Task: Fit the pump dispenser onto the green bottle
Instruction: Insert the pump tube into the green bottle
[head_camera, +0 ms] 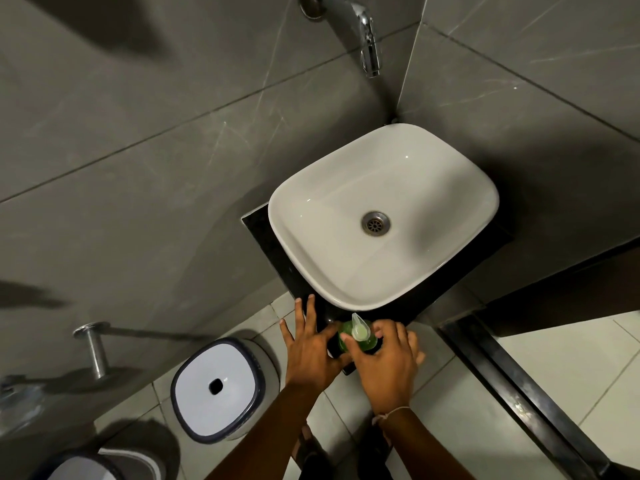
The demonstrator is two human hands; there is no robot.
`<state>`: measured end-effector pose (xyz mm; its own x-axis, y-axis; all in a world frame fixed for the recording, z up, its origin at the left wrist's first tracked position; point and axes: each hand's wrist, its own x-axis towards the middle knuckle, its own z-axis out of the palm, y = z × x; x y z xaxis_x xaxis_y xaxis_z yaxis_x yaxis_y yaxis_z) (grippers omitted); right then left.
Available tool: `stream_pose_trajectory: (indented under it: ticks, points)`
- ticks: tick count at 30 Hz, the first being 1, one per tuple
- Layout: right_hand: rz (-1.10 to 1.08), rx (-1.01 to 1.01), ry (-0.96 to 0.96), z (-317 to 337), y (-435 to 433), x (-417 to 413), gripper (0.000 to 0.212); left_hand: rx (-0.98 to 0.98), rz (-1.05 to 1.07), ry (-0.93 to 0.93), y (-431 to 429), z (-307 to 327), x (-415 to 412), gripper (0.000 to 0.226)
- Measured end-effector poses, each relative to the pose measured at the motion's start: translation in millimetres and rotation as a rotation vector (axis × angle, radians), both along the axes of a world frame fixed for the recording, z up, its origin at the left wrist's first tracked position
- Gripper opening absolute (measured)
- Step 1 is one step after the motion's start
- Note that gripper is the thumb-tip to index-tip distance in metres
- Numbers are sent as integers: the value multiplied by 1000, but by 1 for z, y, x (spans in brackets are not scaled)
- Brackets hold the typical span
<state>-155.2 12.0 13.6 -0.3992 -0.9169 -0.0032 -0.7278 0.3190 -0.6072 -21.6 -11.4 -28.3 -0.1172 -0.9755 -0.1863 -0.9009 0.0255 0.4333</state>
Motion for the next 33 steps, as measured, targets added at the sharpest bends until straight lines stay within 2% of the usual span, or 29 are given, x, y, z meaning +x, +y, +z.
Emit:
stream_pose_trajectory:
  ticks: [3, 7, 10, 13, 16, 20, 25, 33]
  points:
    - [53, -48, -56, 0, 8, -3, 52, 11, -6, -12, 0, 1, 0, 53]
    - [68, -161, -147, 0, 14, -7, 40, 0, -7, -16, 0, 0, -1, 58]
    - [-7, -120, -148, 4, 6, -3, 29, -3, -14, -48, 0, -2, 0, 58]
    - [-38, -32, -104, 7, -2, 3, 41, -4, -14, -54, -1, -3, 0, 56]
    - [19, -35, -128, 5, 2, 1, 45, -5, -11, -36, -1, -3, -1, 53]
    - [89, -93, -154, -3, 7, -9, 32, -11, -17, -43, 0, -2, 0, 56]
    - [-2, -32, -110, -1, -5, -3, 36, 3, -11, -43, -2, -1, 0, 57]
    - [175, -81, -184, -7, 6, -16, 42, 1, -29, -50, -2, 2, 0, 59]
